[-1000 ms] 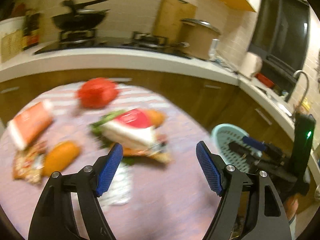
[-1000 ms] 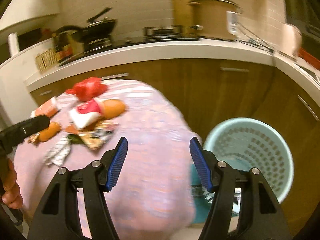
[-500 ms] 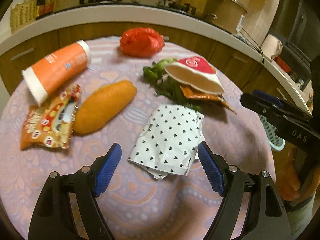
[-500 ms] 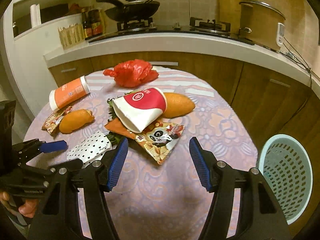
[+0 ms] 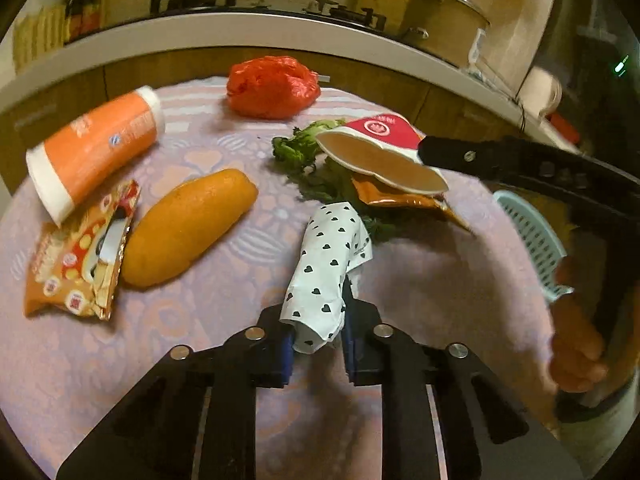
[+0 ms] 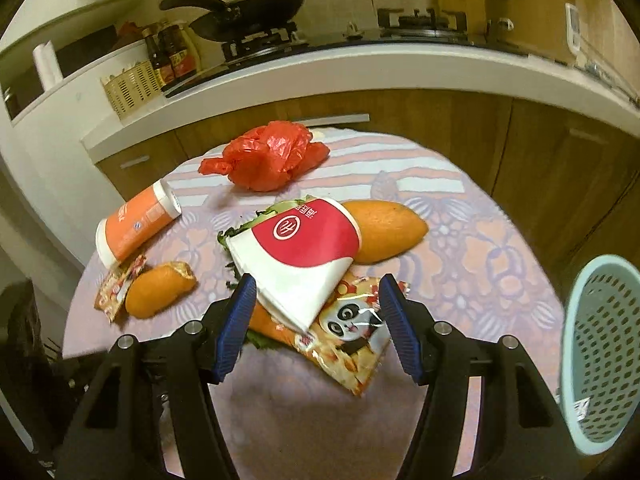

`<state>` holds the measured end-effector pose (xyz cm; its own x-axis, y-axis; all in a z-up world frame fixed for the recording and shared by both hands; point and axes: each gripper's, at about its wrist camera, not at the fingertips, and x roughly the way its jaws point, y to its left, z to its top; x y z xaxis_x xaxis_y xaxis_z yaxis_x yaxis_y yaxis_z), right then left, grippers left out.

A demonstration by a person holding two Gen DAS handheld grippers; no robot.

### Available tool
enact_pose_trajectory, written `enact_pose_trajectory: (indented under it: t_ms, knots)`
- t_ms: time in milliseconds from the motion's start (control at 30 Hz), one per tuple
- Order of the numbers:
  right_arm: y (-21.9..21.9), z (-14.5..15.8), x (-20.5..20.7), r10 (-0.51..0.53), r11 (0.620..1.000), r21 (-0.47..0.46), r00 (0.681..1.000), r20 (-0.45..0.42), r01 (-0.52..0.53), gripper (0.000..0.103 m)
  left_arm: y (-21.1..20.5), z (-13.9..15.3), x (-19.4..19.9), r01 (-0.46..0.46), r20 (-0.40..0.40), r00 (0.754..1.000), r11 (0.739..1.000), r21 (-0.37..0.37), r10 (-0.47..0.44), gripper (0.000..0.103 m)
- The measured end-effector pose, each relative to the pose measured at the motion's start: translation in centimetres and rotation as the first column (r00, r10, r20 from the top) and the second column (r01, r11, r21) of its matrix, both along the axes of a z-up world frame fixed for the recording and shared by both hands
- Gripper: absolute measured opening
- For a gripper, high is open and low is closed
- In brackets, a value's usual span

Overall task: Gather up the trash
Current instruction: 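Grasp the red-white paper cup with the right tool while the left tool holds the polka-dot paper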

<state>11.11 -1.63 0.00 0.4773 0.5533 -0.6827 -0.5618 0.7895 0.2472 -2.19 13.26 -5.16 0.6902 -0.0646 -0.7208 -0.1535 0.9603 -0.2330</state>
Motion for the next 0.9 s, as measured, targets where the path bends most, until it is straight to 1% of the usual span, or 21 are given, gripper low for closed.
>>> enact_pose_trajectory:
  t_ms: [67, 100, 167, 367, 533, 600, 667, 767, 867, 900]
  knots:
    - [0.5, -0.2, 0.6, -0.011, 1.0, -0.004, 1.0, -0.019, 0.011, 0.06, 0.4, 0.2, -0.4, -0.017, 0.024, 1.0, 1.0, -0.023, 0.018, 0.011]
    - [0.6, -0.3, 0.8, -0.014, 1.0, 0.0, 1.0, -0.026, 0.014, 0.06, 0.6, 0.5, -0.8, -0.023, 0.048, 0.999, 0.999, -0.03, 0.024, 0.01]
    - [1.0, -0.5, 1.3, -0.019, 1.0, 0.009, 0.999, -0.047, 0.02, 0.06, 0.7, 0.7, -1.3, -0.036, 0.068, 0.997, 0.999, -0.034, 0.039, 0.01]
    - [2.7, -1.0, 2.1, -0.018, 1.0, -0.005, 0.998, -0.061, 0.018, 0.06, 1.4, 0.9, -1.8, -0.052, 0.091, 0.994, 0.995, -0.081, 0.059, 0.01]
    - [3.9, -1.7, 2.1, 0.008, 1.0, 0.0, 0.997, -0.078, -0.008, 0.06, 1.6, 0.9, -1.9, -0.05, 0.1, 0.993, 0.995, -0.082, 0.059, 0.01]
    - [4.1, -1.7, 1.7, 0.016, 1.0, 0.006, 0.997, -0.07, -0.016, 0.049, 1.7, 0.9, -1.8, -0.052, 0.101, 0.993, 0.995, -0.085, 0.06, 0.01]
    - [4.2, -1.5, 1.3, 0.025, 1.0, 0.017, 0.998, -0.051, -0.024, 0.041, 1.7, 0.9, -1.8, -0.053, 0.103, 0.993, 0.995, -0.087, 0.062, 0.01]
    - [3.8, -0.6, 0.4, 0.028, 0.999, 0.037, 1.0, -0.009, -0.028, 0.036, 1.8, 1.0, -1.8, -0.056, 0.108, 0.992, 0.995, -0.086, 0.065, 0.01]
    - [3.0, 0.5, -0.4, 0.019, 0.998, 0.053, 0.999, 0.031, -0.021, 0.035, 1.6, 1.4, -2.3, -0.064, 0.116, 0.991, 0.994, -0.088, 0.074, 0.01]
    - [2.6, 0.9, -0.7, 0.016, 0.998, 0.063, 0.999, 0.042, -0.019, 0.032, 1.6, 1.6, -2.5, -0.066, 0.119, 0.99, 0.993, -0.097, 0.077, 0.01]
